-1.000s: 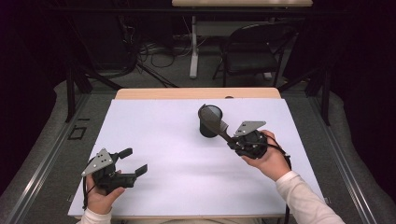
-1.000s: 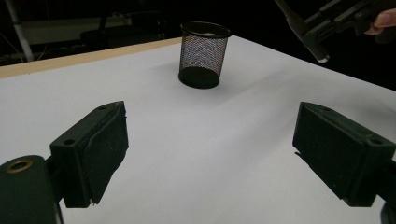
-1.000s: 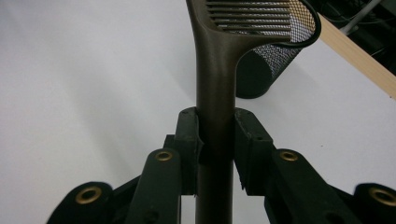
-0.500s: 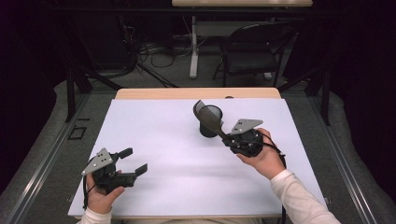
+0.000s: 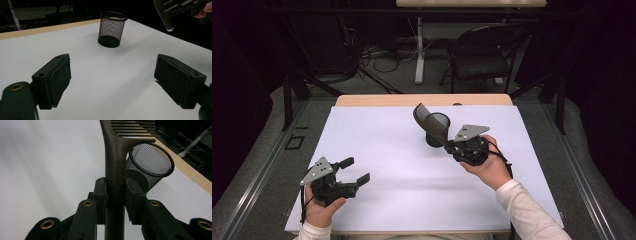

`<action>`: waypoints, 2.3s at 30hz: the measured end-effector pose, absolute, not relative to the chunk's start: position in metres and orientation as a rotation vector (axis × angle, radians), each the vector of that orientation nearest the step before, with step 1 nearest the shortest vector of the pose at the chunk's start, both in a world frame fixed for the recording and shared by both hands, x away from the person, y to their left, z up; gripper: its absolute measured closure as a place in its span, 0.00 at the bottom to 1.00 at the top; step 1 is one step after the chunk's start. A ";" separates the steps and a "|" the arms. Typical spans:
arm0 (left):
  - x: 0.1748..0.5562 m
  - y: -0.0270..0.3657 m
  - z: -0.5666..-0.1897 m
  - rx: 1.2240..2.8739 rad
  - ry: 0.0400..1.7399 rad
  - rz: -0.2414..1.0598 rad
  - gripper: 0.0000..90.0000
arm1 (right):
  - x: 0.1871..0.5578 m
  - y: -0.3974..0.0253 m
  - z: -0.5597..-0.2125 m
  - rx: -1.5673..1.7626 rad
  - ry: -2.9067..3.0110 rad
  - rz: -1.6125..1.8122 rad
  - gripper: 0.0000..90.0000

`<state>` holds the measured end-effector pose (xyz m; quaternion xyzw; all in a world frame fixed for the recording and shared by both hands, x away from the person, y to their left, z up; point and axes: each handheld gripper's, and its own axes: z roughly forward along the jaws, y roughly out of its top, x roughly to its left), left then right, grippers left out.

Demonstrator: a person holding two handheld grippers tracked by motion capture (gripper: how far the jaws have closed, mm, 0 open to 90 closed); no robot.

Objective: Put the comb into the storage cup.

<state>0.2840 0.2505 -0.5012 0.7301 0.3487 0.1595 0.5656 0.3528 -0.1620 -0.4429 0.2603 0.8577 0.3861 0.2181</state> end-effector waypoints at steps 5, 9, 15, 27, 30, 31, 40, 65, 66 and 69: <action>0.289 0.248 -0.496 1.705 0.837 0.347 0.17 | 0.354 -0.156 -0.438 0.695 2.358 1.100 0.81; 0.291 0.244 -0.495 1.708 0.845 0.347 0.17 | 0.353 -0.149 -0.438 0.673 2.353 1.112 0.81; 0.295 0.239 -0.489 1.687 0.861 0.319 0.17 | 0.353 -0.145 -0.436 0.649 2.333 1.148 0.81; 0.313 0.219 -0.470 1.709 0.849 0.284 0.18 | 0.353 -0.144 -0.429 0.644 2.284 1.230 0.81; 0.319 0.212 -0.463 1.726 0.848 0.271 0.18 | 0.354 -0.143 -0.429 0.646 2.281 1.234 0.81; 0.320 0.211 -0.462 1.729 0.847 0.268 0.19 | 0.354 -0.142 -0.429 0.648 2.279 1.236 0.81; 0.335 0.200 -0.444 1.731 0.842 0.221 0.24 | 0.354 -0.144 -0.429 0.659 2.241 1.243 0.81; 0.358 0.182 -0.420 1.716 0.854 0.118 0.34 | 0.355 -0.144 -0.433 0.679 2.222 1.260 0.81; 0.359 0.182 -0.419 1.715 0.858 0.124 0.34 | 0.355 -0.144 -0.433 0.678 2.222 1.261 0.81; 0.360 0.181 -0.417 1.718 0.865 0.121 0.36 | 0.354 -0.144 -0.434 0.681 2.221 1.261 0.81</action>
